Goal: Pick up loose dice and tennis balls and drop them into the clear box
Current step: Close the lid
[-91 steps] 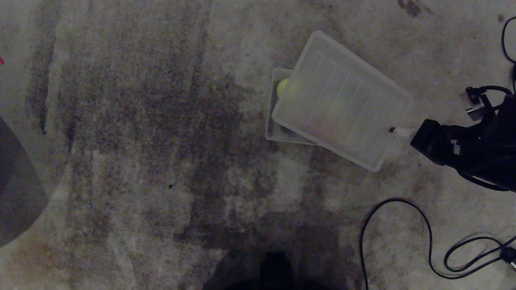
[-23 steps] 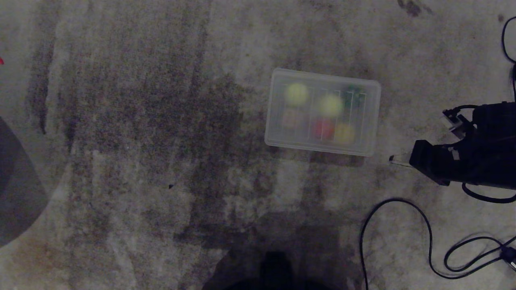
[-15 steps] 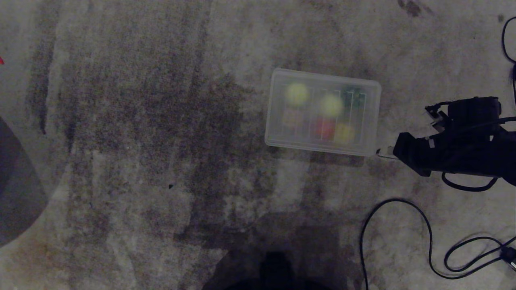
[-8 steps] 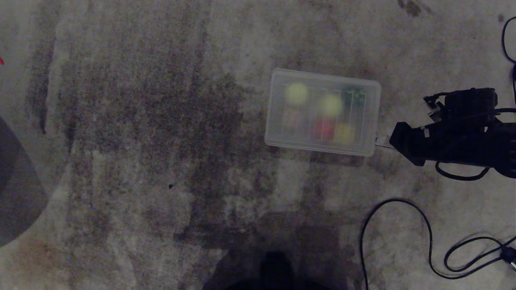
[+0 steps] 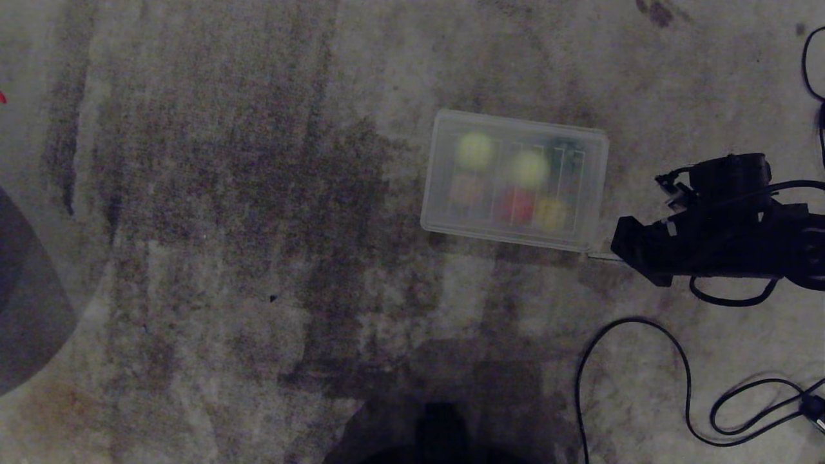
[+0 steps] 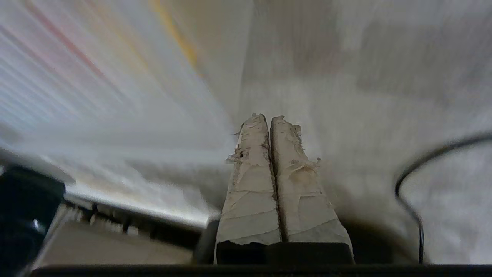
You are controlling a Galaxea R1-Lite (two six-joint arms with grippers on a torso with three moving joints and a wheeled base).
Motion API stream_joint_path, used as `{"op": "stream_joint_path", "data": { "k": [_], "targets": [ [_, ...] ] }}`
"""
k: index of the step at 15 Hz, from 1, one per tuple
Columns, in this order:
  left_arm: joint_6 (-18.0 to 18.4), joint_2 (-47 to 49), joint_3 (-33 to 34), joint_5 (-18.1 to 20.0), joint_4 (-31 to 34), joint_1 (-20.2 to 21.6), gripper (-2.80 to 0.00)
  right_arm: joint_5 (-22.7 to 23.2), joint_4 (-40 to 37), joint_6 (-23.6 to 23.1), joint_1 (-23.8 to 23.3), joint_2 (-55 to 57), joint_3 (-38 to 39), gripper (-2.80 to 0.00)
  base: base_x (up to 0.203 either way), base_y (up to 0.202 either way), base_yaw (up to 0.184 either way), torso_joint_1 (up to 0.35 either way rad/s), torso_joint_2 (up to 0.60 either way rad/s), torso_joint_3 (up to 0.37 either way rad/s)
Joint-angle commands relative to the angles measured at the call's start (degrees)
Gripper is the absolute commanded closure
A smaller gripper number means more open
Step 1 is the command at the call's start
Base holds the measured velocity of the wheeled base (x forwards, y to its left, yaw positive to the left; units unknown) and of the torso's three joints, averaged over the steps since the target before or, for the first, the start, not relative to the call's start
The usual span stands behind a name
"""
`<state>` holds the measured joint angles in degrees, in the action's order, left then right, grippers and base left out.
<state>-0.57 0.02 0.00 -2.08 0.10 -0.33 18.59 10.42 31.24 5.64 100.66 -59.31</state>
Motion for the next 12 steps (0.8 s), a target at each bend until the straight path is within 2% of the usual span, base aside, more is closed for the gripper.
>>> {"op": "stream_joint_path", "data": {
  "k": [1, 12],
  "targets": [
    [-0.04, 0.06, 0.09, -0.02, -0.01, -0.02, 0.00, 0.13, -0.22, 0.22, 0.67, -0.20, -0.11, 0.00, 0.000, 0.000, 0.000, 0.000, 0.00, 0.000],
    [-0.04, 0.06, 0.09, -0.02, -0.01, -0.02, 0.00, 0.12, -0.38, 0.01, 1.02, -0.05, -0.72, 0.00, 0.000, 0.000, 0.000, 0.000, 0.00, 0.000]
  ]
}}
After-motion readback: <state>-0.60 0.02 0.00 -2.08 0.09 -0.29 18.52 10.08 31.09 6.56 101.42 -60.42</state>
